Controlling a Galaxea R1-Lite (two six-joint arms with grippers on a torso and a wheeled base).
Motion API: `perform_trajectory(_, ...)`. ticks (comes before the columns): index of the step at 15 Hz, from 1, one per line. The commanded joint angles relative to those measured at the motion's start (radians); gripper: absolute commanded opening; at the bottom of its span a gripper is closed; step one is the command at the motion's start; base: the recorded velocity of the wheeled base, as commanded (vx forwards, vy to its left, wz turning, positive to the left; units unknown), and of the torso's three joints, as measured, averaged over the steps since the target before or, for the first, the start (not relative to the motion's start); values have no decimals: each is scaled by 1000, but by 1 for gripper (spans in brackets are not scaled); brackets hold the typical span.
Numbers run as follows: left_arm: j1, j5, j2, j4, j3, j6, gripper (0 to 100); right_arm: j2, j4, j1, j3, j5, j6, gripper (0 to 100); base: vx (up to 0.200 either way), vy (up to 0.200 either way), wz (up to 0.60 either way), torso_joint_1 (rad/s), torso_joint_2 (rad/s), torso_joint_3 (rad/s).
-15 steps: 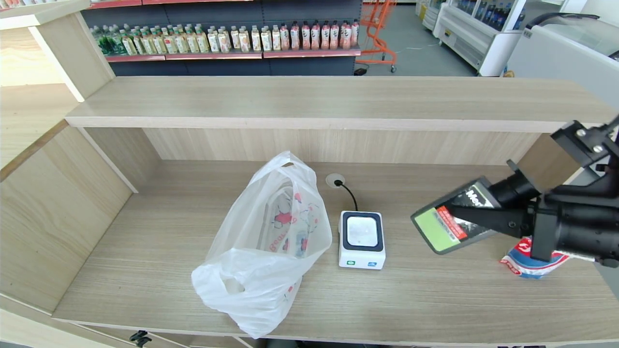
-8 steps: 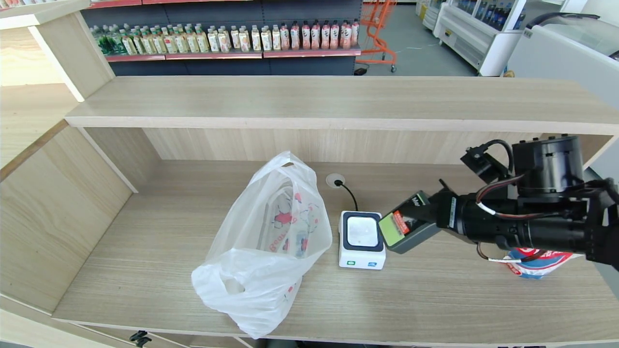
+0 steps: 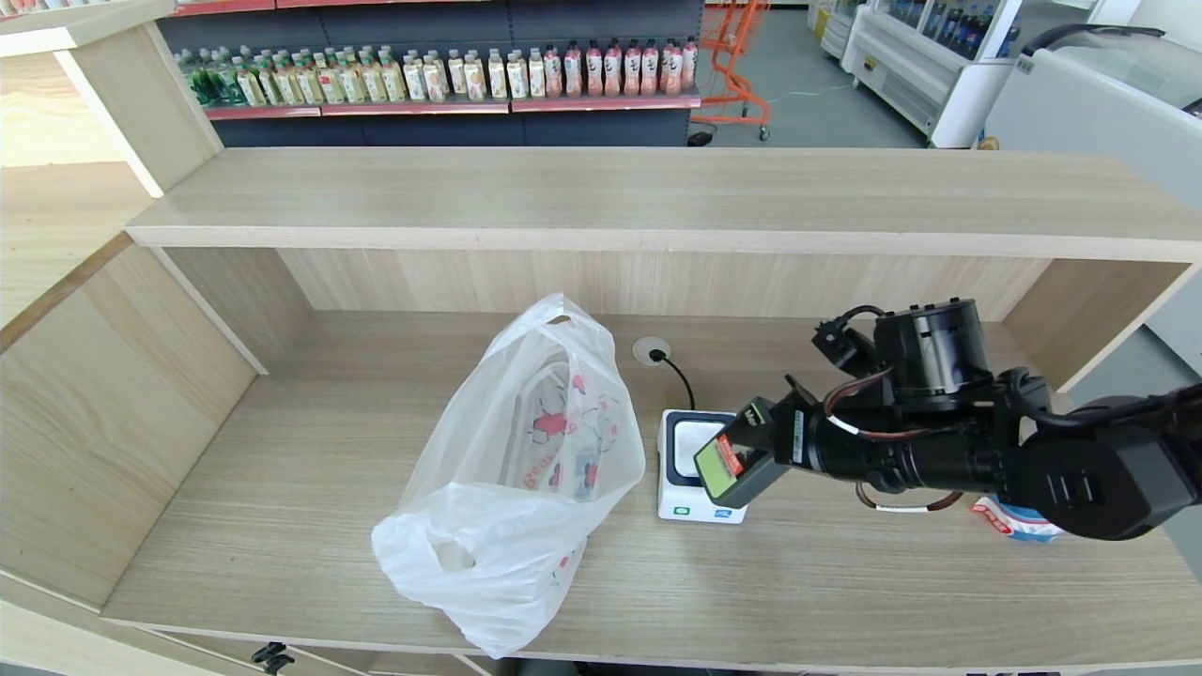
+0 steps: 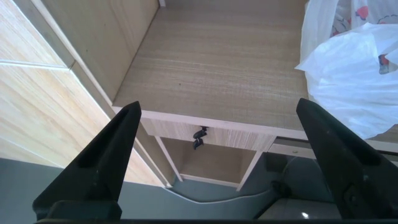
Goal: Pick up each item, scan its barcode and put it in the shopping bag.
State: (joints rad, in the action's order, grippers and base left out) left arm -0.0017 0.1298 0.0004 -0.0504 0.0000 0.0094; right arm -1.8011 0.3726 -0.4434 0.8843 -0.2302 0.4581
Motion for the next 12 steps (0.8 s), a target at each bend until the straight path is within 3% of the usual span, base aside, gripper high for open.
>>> perform_trajectory(1,0,1,0,0,0,0,100,-27,3,-3,10,0,1,0,0,0,0,0,0,0)
perform_trajectory(12,0,1,0,1,0,0,100,-63,29,-3,53,-3,-64,0,0,0,0,0,0,0)
